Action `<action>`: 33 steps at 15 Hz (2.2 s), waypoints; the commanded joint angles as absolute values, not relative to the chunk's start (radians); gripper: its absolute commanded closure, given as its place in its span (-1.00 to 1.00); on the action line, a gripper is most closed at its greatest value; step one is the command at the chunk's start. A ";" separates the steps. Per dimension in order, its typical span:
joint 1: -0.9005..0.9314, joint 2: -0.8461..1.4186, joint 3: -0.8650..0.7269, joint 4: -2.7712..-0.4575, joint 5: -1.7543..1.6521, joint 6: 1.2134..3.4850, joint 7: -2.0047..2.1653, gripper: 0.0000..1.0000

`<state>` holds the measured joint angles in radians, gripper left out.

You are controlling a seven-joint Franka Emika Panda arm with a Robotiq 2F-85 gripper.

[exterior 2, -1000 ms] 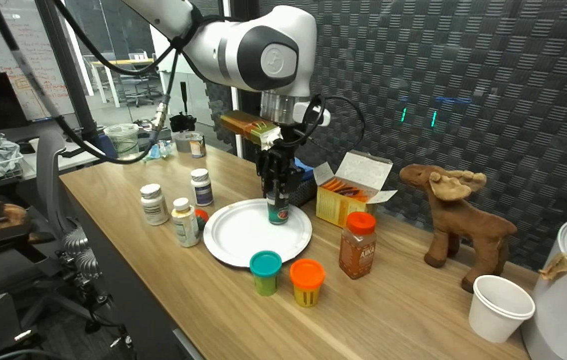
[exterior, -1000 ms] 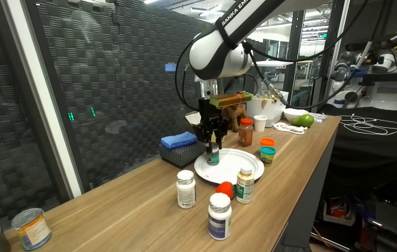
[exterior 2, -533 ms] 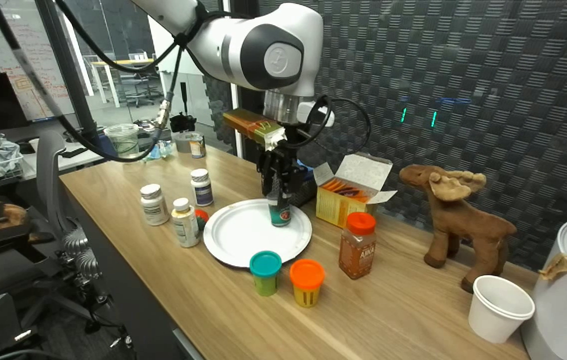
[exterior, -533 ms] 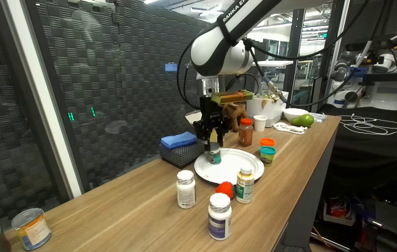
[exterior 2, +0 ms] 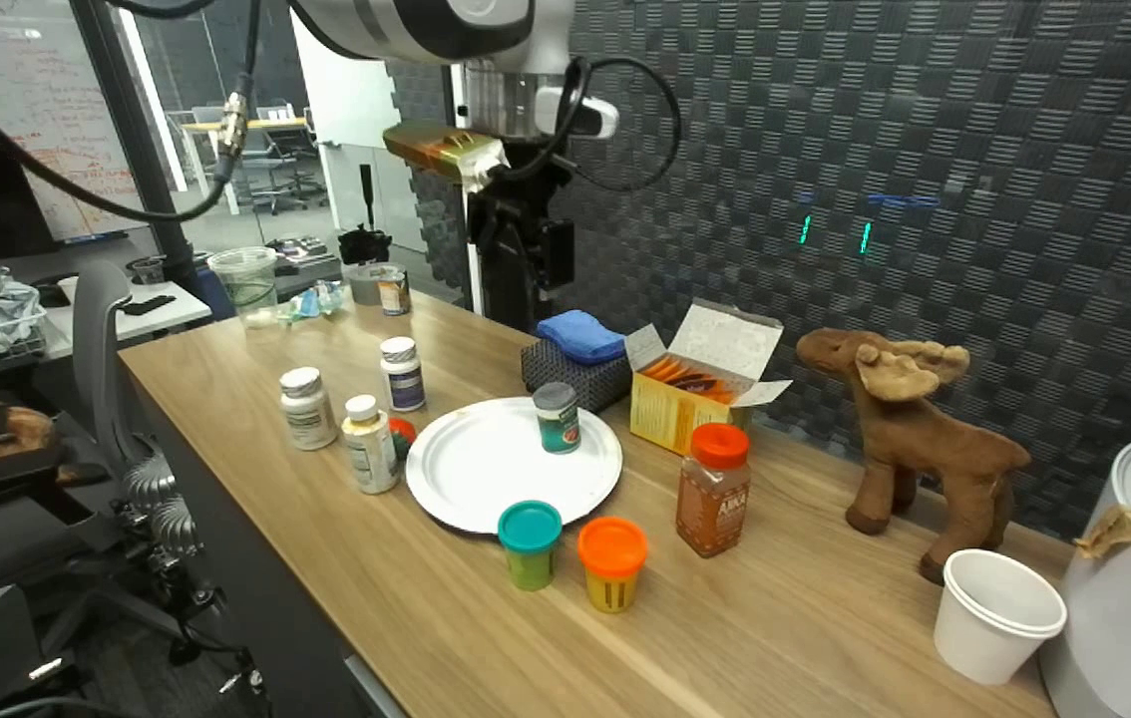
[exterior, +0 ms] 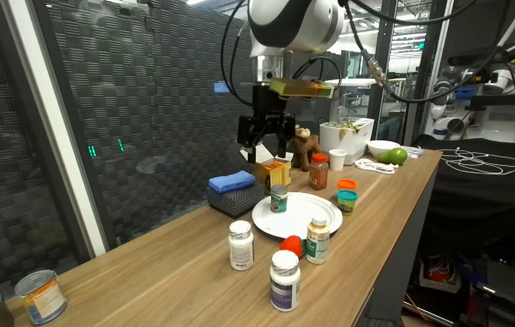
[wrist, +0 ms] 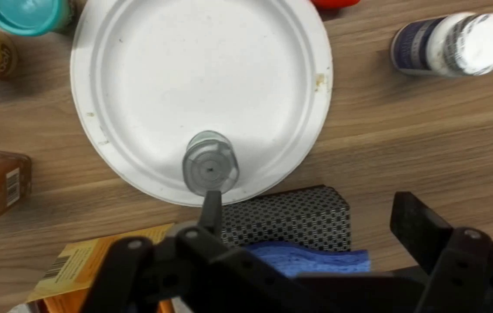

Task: Put the bottles on the tray

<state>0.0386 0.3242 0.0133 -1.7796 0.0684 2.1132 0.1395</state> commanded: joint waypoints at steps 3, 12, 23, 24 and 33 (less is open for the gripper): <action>0.125 0.226 0.070 -1.924 0.045 2.183 0.218 -1.00; 0.242 0.325 0.109 -1.929 -0.088 2.175 0.281 -1.00; 0.237 0.356 0.111 -1.898 -0.092 2.198 0.222 -0.88; 0.236 0.358 0.111 -1.895 -0.093 2.199 0.215 -0.73; 0.238 0.408 0.096 -1.848 -0.115 2.214 0.205 0.58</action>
